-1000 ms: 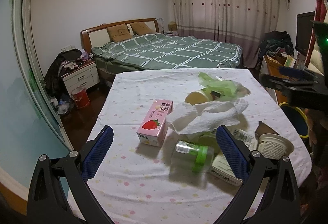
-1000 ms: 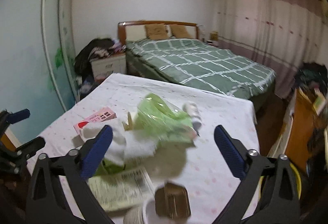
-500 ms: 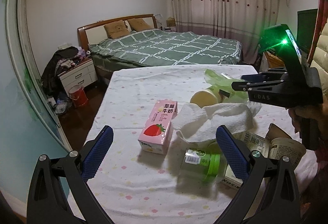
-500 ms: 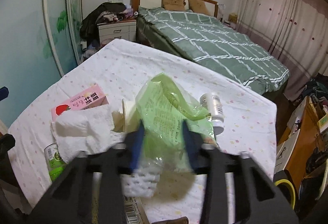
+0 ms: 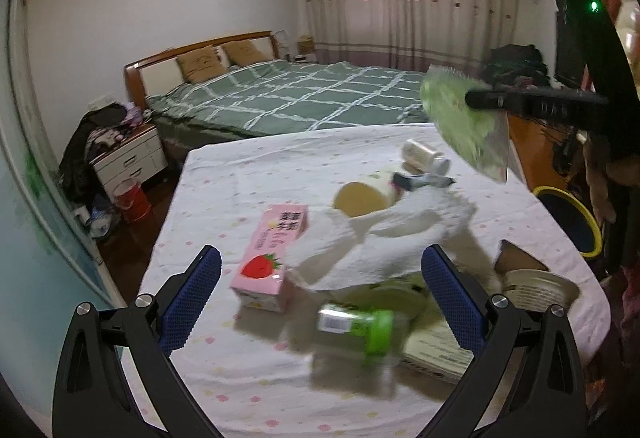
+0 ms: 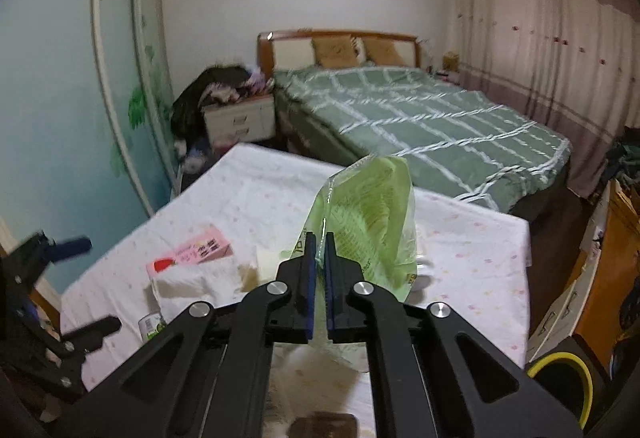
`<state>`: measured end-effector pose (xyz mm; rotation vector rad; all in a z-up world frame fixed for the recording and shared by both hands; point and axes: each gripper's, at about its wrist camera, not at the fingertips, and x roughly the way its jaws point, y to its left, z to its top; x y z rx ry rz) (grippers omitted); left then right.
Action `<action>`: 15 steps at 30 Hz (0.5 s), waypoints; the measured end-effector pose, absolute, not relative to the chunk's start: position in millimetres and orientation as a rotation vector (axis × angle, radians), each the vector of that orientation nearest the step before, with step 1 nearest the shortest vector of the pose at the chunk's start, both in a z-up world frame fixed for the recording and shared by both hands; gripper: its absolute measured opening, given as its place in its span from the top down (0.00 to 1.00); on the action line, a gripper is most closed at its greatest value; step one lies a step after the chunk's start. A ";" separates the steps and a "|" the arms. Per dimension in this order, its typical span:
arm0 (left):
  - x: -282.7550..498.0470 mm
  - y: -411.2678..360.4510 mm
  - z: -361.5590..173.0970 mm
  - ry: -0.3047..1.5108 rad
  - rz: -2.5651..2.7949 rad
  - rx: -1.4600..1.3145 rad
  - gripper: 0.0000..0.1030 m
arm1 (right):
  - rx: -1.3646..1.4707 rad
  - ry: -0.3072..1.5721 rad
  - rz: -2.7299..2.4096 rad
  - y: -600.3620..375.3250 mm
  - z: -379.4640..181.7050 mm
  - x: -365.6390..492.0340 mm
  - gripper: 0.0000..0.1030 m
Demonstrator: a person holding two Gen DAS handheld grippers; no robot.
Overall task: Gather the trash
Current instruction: 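Grasp the green plastic bag with the right tool, then drop the green bag into the bin with right tool while left grasps yogurt cup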
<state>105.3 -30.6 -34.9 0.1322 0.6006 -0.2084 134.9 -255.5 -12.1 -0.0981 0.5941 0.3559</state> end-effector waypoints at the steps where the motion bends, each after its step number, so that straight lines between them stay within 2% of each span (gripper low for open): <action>1: 103.7 -35.4 -34.4 0.597 -0.229 0.137 0.04 | -0.090 0.582 0.339 -265.3 -8.9 131.9 0.96; 7: 94.4 -70.9 -35.4 0.593 -0.363 0.175 0.04 | -0.027 0.578 0.163 -344.9 -7.7 116.4 0.96; 15: 81.4 -123.2 -49.3 0.617 -0.540 0.239 0.04 | 0.114 0.724 -0.082 -473.0 -68.9 113.3 0.96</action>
